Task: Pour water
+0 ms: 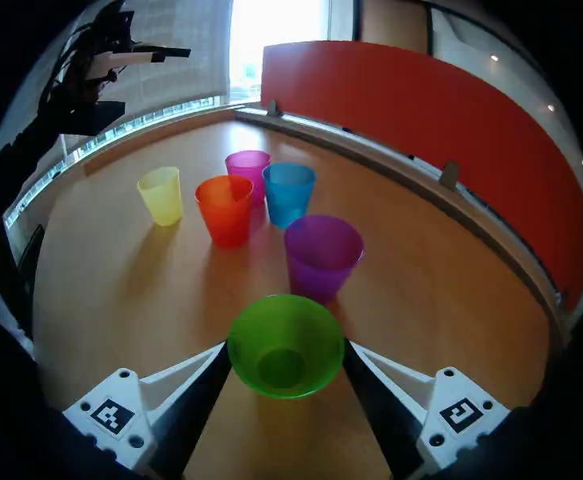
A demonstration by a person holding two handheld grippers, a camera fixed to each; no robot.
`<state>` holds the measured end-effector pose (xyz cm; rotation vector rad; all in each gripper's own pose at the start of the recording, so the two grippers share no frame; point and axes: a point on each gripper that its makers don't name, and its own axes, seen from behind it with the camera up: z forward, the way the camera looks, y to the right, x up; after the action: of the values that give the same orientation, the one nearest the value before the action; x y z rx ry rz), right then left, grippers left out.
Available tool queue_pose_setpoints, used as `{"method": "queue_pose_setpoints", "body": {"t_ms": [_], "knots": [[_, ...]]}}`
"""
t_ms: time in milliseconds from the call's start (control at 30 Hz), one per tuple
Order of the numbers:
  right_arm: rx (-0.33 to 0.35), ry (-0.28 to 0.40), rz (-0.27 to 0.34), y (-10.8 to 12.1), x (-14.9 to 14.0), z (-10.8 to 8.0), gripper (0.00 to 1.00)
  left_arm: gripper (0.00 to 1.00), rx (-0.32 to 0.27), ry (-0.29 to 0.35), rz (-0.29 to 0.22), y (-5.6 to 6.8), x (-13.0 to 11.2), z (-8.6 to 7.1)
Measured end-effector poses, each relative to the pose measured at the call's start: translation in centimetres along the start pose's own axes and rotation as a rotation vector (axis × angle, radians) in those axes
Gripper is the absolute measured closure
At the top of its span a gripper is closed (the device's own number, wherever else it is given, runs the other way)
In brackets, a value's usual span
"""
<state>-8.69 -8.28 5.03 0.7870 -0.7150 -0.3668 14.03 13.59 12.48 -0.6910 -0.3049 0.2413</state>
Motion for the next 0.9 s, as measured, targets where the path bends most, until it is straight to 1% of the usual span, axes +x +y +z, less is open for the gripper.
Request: {"method": "queue_pose_setpoints", "body": {"t_ms": [200,367,467,700,900], "knots": [[-0.004,-0.001,-0.001,0.1,-0.3,0.2,0.0,0.06,0.001,-0.002,0.005,0.0,-0.1,0.1],[0.002,0.01,0.005,0.0,-0.3,0.4,0.07,0.06,0.002,-0.004,0.007,0.1,-0.2,0.2],[0.002,0.02,0.009,0.0,-0.3,0.4,0.09,0.06,0.002,-0.004,0.008,0.1,-0.2,0.2],[0.008,0.036,0.013,-0.2,0.0,0.3,0.09,0.06,0.005,-0.003,0.008,0.0,-0.1,0.2],[0.002,0.068,0.005,-0.1,1.2,-0.4,0.09,0.06,0.004,0.001,0.013,0.2,0.1,0.2]]}}
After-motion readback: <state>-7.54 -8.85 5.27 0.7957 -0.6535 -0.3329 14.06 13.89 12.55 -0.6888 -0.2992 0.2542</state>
